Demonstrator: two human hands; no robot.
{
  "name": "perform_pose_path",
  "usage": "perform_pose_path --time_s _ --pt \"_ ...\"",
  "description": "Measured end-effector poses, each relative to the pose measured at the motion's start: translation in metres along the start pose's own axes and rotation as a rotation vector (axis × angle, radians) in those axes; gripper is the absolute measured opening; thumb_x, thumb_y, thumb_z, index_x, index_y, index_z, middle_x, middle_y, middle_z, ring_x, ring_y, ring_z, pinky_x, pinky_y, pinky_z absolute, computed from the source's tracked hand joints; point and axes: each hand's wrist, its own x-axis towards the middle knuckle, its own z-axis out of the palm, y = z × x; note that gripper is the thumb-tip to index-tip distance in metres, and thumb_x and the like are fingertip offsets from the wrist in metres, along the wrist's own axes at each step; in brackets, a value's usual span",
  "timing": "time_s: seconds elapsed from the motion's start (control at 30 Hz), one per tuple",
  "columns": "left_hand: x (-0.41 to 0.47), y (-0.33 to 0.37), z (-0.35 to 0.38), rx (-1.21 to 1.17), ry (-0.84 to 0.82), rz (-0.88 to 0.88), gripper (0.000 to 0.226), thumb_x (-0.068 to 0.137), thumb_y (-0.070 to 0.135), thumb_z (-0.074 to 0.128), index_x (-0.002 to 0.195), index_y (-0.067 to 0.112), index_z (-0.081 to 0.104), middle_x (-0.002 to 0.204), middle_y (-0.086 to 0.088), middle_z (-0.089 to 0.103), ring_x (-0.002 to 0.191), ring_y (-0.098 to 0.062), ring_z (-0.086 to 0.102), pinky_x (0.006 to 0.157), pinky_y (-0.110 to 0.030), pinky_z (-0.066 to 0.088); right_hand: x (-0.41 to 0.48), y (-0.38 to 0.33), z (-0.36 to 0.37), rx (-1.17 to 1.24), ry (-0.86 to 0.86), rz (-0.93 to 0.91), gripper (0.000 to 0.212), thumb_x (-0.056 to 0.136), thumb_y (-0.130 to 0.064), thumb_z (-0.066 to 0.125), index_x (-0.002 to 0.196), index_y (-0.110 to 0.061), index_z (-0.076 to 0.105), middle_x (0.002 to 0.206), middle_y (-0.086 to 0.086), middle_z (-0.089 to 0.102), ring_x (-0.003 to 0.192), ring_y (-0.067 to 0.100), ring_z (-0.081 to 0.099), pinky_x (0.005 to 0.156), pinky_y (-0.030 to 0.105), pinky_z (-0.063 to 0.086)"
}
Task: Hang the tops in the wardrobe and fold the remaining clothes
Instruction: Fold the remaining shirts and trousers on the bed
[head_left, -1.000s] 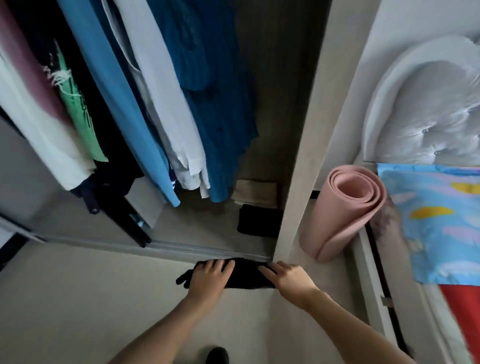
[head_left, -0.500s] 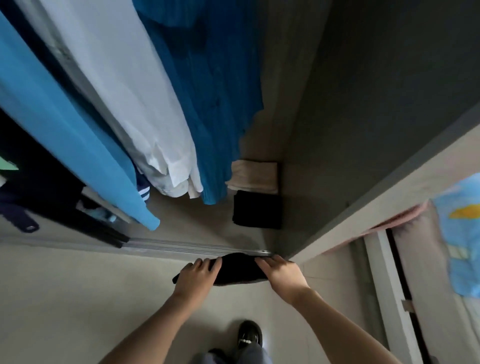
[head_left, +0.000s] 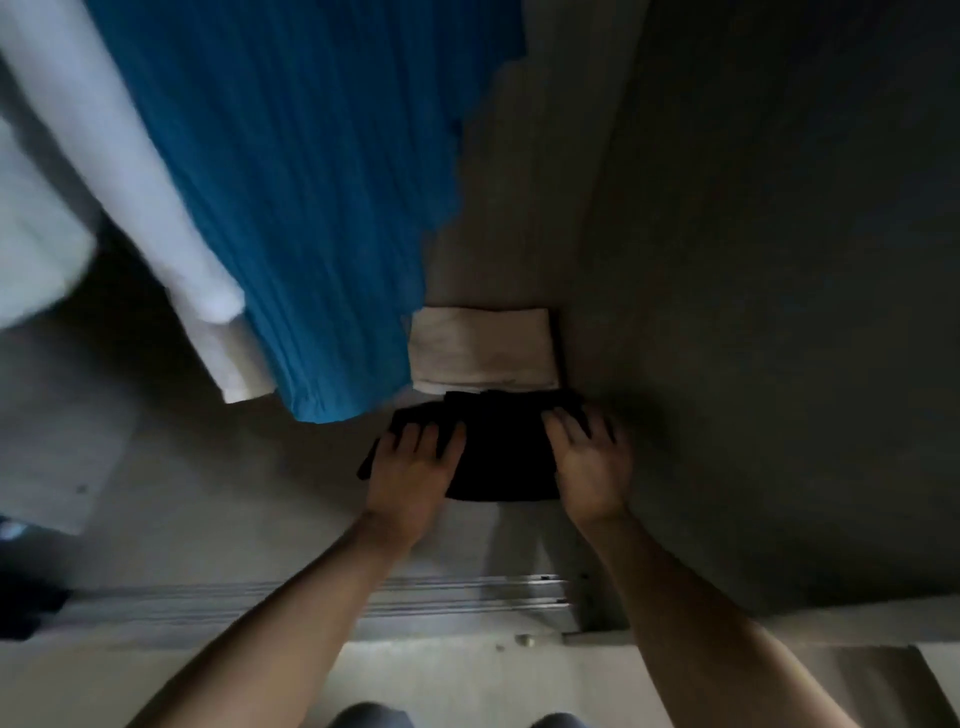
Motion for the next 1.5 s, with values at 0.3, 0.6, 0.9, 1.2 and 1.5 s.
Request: perform_pose_path --time_s 0.3,0.6,0.9,1.2,1.5 --pt "-0.03 0.029 0.124 -0.106 -0.798 0.07 0.063 0.097 0.03 0.042 0.151 0.023 0.009 0.158 -0.011 0.003 0.144 -0.03 0.009 0.113 -0.044 0.014 -0.09 -0.016 0.116 -0.115 -0.227 0.063 0.05 0.063 -0.016 0.032 0.083 -0.017 0.078 0.086 0.016 0.072 0.08 0.032 0.068 0.072 0.042 0.046" --pt "-0.038 0.03 -0.037 -0.239 -0.49 0.095 0.055 0.02 0.025 0.086 0.073 0.017 0.073 0.068 -0.006 0.066 0.059 -0.025 0.065 0.046 -0.028 0.048 -0.092 -0.011 -0.066 0.099 -0.172 0.12 0.037 0.058 -0.023 0.045 0.08 -0.014 0.073 0.074 0.007 0.065 0.077 0.025 0.051 0.06 0.029 0.049" --pt "-0.046 0.053 -0.248 -0.257 -0.562 0.29 0.055 0.017 0.035 0.088 0.068 0.023 0.069 0.06 0.002 0.059 0.053 -0.018 0.06 0.041 -0.027 0.045 -0.139 0.001 -0.288 0.173 -0.352 0.283 0.048 0.058 -0.018 0.031 0.081 -0.019 0.073 0.071 -0.002 0.064 0.062 0.019 0.062 0.048 0.021 0.047" --pt "-0.057 0.112 -0.418 -0.22 -0.583 0.684 0.043 0.093 0.026 0.044 0.136 0.02 0.043 0.133 -0.004 0.048 0.125 -0.024 0.042 0.098 -0.035 0.034 -0.258 -0.011 -0.472 -0.025 -0.371 0.891 0.036 0.055 -0.011 0.045 0.081 -0.017 0.07 0.073 0.002 0.064 0.062 0.023 0.062 0.046 0.029 0.047" --pt "-0.168 0.207 -0.498 -0.197 -0.572 1.292 0.042 0.09 0.028 0.048 0.131 0.019 0.049 0.129 -0.003 0.052 0.119 -0.024 0.05 0.093 -0.033 0.042 -0.423 -0.143 -0.582 -0.097 -0.341 1.589 0.067 0.017 -0.009 0.084 0.082 -0.014 0.073 0.067 0.0 0.063 0.057 0.021 0.062 0.041 0.022 0.044"
